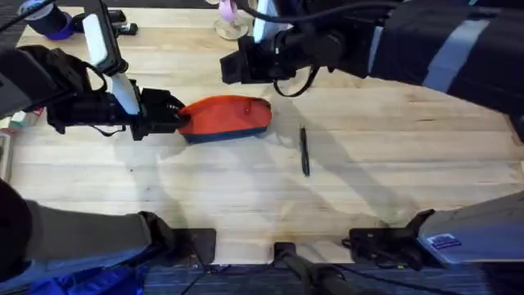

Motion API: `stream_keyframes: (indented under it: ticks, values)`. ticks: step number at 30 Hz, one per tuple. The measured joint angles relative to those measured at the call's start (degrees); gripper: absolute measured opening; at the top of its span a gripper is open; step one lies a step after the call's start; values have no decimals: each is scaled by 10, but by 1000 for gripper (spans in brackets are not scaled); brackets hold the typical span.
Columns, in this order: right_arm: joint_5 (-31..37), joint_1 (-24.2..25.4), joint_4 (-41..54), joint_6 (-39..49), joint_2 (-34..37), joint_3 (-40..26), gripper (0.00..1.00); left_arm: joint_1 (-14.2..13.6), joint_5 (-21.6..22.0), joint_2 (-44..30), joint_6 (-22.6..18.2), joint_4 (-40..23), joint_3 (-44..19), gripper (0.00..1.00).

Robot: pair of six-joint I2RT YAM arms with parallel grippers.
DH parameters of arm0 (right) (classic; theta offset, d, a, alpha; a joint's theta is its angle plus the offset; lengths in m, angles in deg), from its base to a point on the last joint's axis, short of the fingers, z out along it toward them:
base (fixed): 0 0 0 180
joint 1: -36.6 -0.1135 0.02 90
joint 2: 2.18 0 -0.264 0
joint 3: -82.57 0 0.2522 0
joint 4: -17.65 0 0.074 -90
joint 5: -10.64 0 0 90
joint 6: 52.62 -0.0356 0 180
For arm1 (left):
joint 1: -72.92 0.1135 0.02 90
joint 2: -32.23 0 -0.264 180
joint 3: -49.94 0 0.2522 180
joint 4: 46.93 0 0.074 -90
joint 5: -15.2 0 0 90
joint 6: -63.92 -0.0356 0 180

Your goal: Unzip the bag, pick up the pens from the table one at a time and place them inside, then zip the bag closed.

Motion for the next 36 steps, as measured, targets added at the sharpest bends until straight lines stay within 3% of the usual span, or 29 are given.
stream_keyframes:
  ticks: [11, 13, 14, 19, 20, 36]
  values:
    - [18, -3, 9, 50, -11, 0, 31, 0, 0, 0, 0, 0, 0, 44]
    - [34, -3, 14, 59, -25, 0, 74, 0, 0, 0, 0, 0, 0, 44]
    - [42, -3, 14, 62, -34, 0, 173, 0, 0, 0, 0, 0, 0, 44]
    - [91, -3, 24, 73, -79, -1, 906, 0, 0, 0, 0, 0, 0, 44]
    - [101, -3, 29, 77, -86, -1, 971, 0, 0, 0, 0, 0, 0, 44]
    - [252, -21, 121, 93, -119, -2, 997, 0, 0, 0, 0, 0, 0, 44]
